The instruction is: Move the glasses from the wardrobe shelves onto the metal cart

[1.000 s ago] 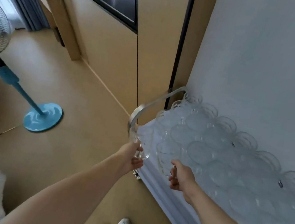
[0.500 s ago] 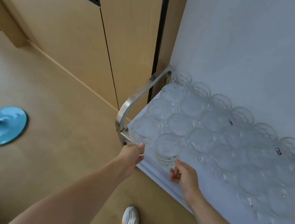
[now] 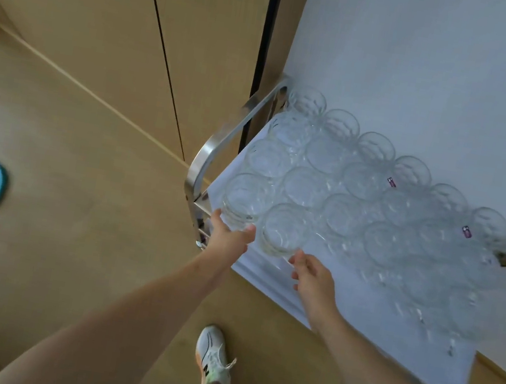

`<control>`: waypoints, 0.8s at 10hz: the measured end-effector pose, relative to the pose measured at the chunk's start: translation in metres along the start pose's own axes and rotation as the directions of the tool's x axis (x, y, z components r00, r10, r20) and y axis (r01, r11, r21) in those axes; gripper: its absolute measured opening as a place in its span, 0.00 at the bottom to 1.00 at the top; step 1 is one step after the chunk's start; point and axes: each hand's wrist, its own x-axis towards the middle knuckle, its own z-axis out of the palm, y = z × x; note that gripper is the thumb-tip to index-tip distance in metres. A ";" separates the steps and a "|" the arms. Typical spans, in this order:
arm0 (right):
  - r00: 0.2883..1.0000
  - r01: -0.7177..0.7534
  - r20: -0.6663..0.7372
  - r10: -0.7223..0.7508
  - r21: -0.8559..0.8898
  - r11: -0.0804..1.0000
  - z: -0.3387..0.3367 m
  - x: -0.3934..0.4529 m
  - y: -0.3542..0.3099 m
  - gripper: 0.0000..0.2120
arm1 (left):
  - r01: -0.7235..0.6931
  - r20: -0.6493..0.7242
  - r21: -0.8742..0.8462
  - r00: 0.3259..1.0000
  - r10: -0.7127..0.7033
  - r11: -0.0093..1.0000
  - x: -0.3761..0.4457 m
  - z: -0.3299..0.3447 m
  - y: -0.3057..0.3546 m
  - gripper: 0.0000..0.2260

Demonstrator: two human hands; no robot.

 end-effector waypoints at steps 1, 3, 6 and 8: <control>1.000 0.009 -0.005 -0.009 -0.016 1.000 -0.002 0.004 -0.002 0.16 | -0.017 -0.031 -0.021 0.999 0.017 1.000 0.004 0.005 -0.004 0.41; 0.999 0.034 -0.016 -0.035 -0.062 0.997 -0.005 0.001 -0.003 0.19 | -0.017 -0.094 0.039 0.995 0.021 0.999 0.000 0.006 -0.005 0.43; 0.997 0.060 -0.041 -0.065 -0.122 0.991 -0.022 -0.022 -0.012 0.26 | -0.059 -0.179 0.445 0.972 0.153 0.894 -0.031 0.014 0.011 0.34; 0.966 0.181 -0.135 -0.221 -0.259 0.949 -0.051 -0.056 -0.012 0.26 | -0.135 -0.149 0.583 0.952 0.268 0.801 -0.074 0.029 0.023 0.34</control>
